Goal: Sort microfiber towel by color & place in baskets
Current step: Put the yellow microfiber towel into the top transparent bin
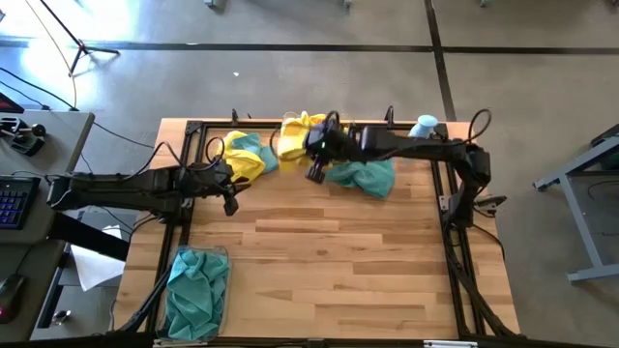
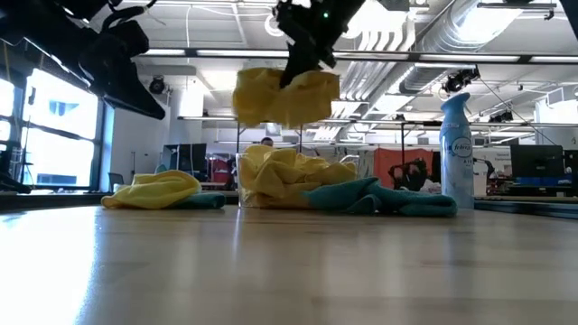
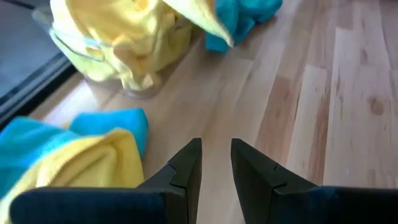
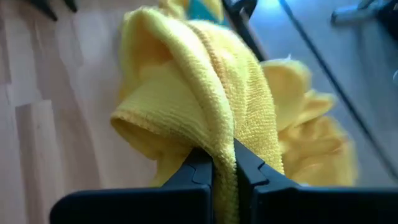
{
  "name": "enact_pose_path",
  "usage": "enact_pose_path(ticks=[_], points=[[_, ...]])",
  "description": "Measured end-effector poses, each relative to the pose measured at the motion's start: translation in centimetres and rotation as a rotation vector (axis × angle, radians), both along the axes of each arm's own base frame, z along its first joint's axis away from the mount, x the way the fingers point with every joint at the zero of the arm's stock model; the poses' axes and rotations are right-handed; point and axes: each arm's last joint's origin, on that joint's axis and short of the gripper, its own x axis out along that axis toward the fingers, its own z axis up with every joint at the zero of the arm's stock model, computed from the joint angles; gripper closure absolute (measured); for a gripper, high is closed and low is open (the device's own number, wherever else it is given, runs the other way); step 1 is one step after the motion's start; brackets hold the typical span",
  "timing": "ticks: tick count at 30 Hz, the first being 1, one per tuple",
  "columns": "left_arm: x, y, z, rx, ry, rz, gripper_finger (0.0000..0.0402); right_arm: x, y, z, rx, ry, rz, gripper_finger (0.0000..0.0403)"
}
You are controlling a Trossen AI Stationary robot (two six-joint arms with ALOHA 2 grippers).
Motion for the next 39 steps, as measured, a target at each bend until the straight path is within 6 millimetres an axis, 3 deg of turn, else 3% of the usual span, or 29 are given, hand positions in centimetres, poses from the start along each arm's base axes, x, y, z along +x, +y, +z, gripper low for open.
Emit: enact_pose_path(ticks=[3, 5, 17, 22, 26, 32, 39], points=[[-0.1, 0.1, 0.2, 0.003, -0.015, 0.004, 0.0328, -0.5, -2.1, 1.6, -0.016, -0.009, 0.02, 0.0398], [-0.1, 0.1, 0.2, -0.001, -0.021, 0.007, 0.0328, -1.3, -3.9, 1.5, 0.016, 0.024, 0.012, 0.0399], [-0.1, 0.1, 0.2, 0.012, -0.022, 0.024, 0.0328, -5.5, -13.4, -0.5, 0.116, 0.051, 0.011, 0.0401], [0.2, 0.2, 0.7, 0.033, -0.073, 0.05, 0.0328, -6.9, -16.5, -2.9, 0.222, 0.106, 0.021, 0.0402], [0.3, 0.3, 0.9, 0.037, -0.098, 0.053, 0.0328, -6.0, -17.5, -5.8, 0.284, 0.131, 0.087, 0.0402], [0.3, 0.3, 0.9, 0.036, -0.106, 0.055, 0.0328, -3.6, -17.5, -10.1, 0.332, 0.169, 0.152, 0.0402], [0.3, 0.3, 0.9, -0.02, -0.133, 0.091, 0.0328, -2.5, -17.6, -14.4, 0.395, 0.242, 0.146, 0.0388]])
